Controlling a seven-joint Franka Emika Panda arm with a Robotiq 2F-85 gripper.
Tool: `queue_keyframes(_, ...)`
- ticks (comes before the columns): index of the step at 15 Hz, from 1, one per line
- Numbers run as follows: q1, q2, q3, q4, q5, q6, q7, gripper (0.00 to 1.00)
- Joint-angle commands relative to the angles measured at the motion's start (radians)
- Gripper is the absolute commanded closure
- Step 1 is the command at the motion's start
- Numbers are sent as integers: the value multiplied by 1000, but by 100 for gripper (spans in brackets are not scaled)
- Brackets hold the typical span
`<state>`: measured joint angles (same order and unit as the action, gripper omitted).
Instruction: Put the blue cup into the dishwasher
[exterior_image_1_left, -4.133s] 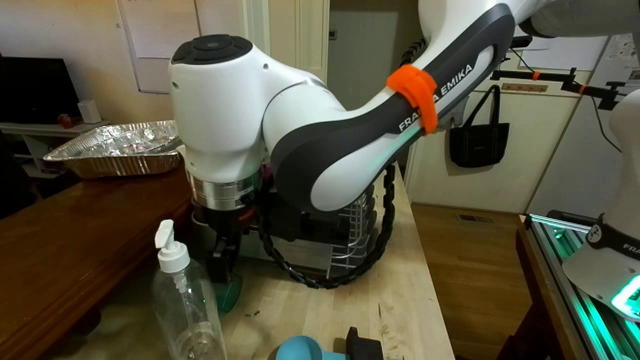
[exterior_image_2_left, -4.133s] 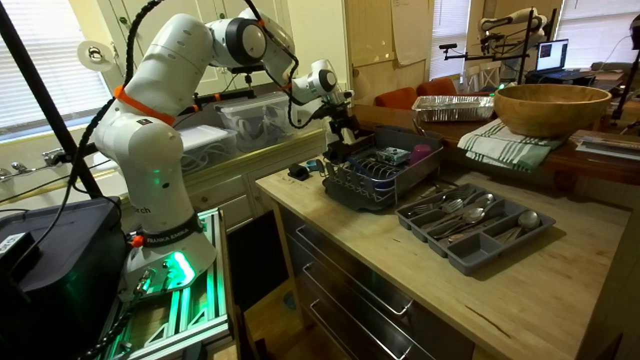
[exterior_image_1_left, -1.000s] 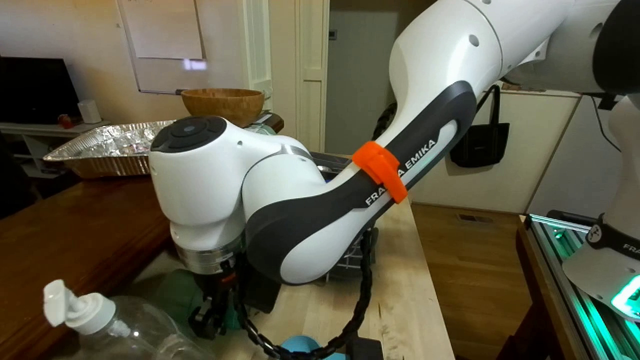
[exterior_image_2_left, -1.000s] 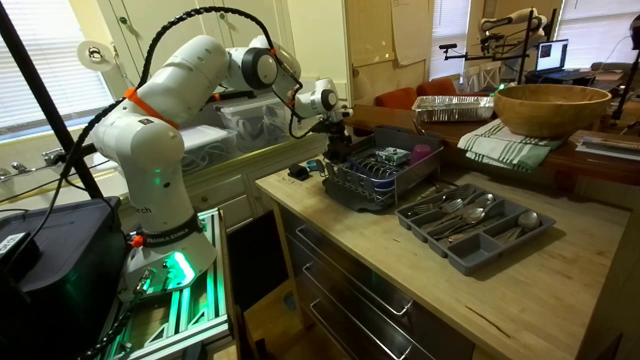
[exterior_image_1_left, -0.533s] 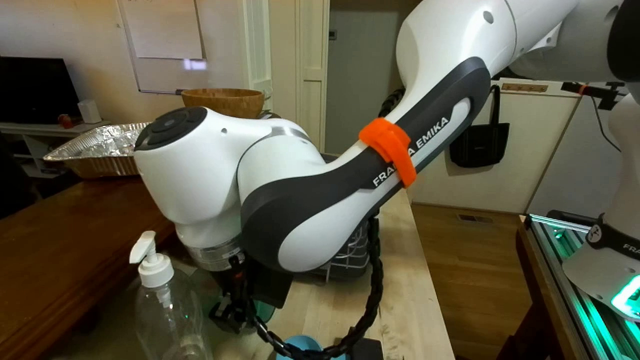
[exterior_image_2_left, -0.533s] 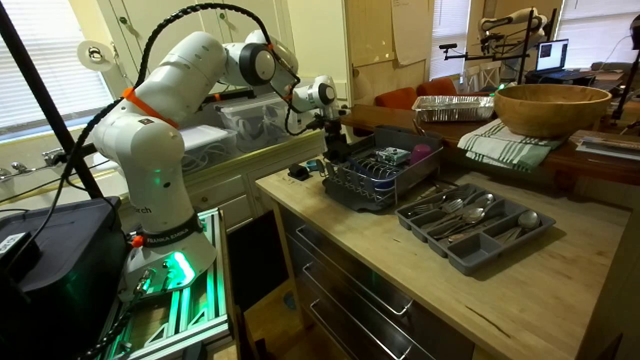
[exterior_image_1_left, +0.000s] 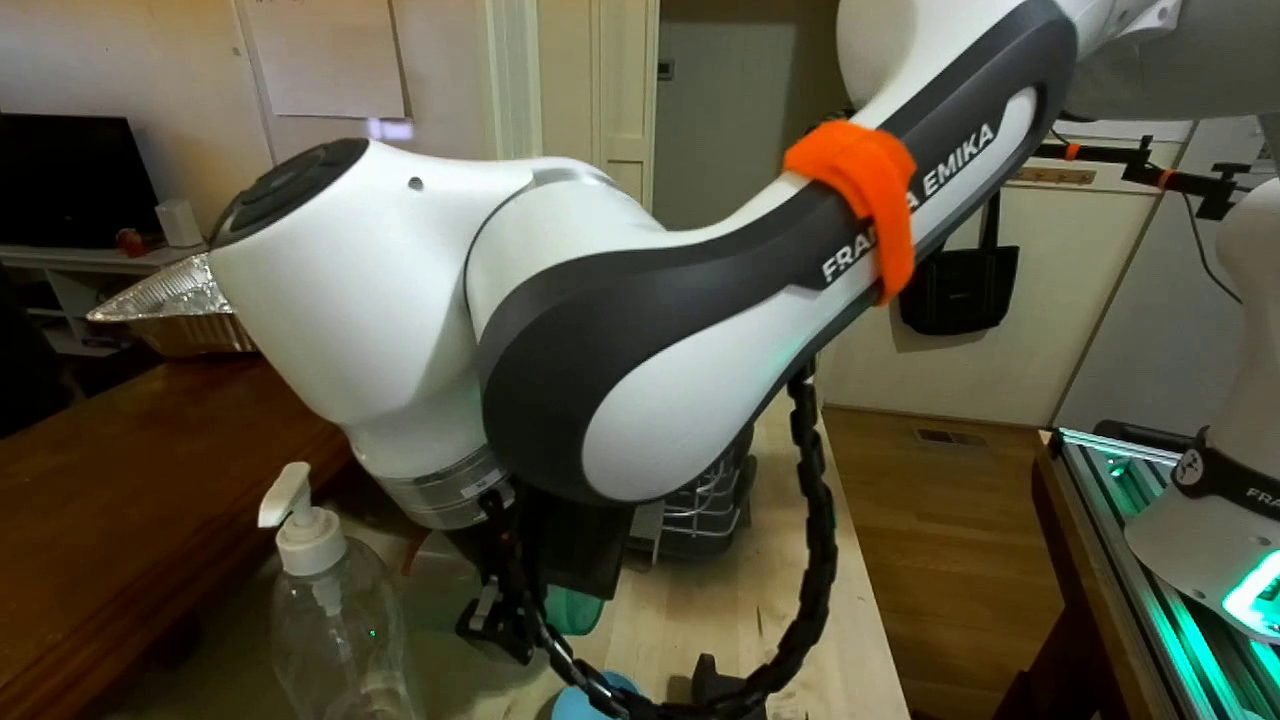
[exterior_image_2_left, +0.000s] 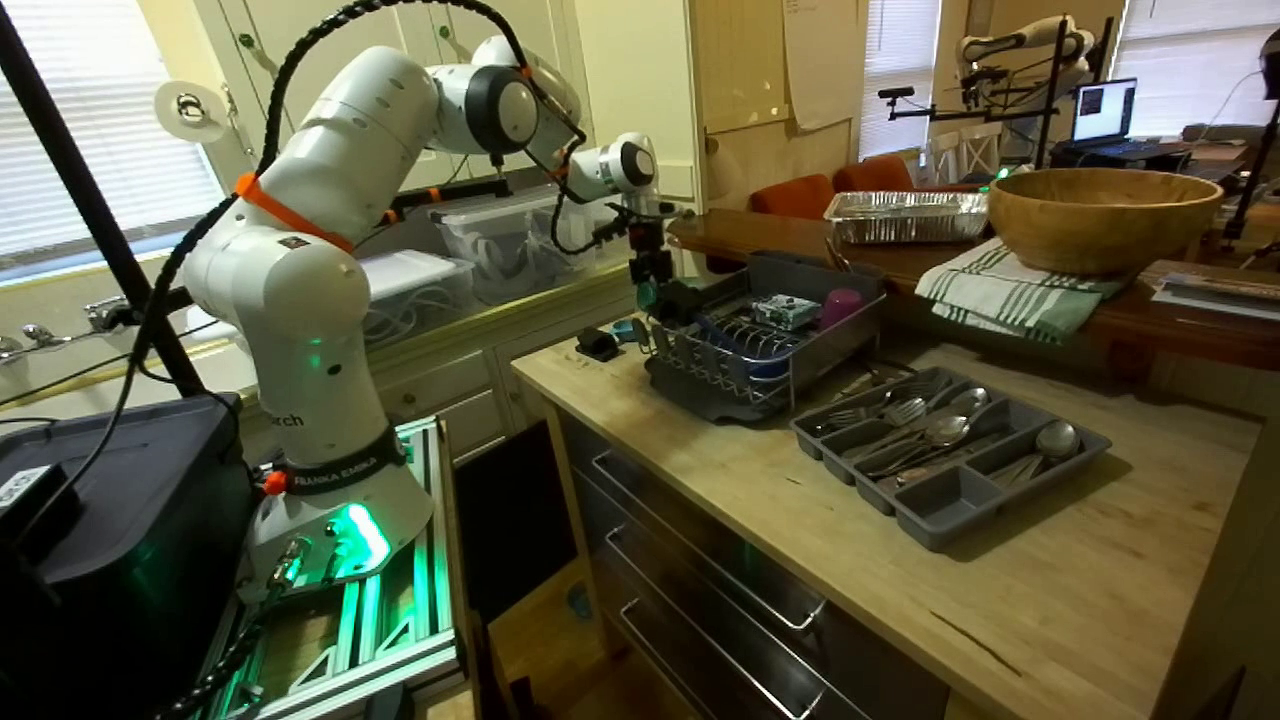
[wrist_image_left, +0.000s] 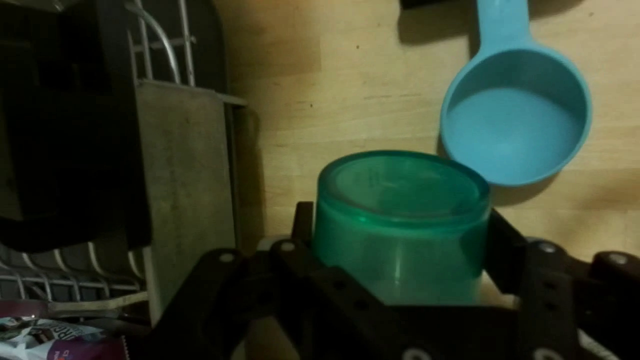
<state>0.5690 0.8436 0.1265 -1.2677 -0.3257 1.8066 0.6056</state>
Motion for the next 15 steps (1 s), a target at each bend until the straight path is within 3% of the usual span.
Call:
queue_keyframes(1,-2,-94,34,-90,36,-93,-6,47)
queue_keyframes(6,-2,-205,80,-190,64,-234,20,47)
queue_keyframes(11,33,-346,67,-305,98,-386,131,47)
queue_keyframes(15,27,-511,72,-475,105,-334,326,47)
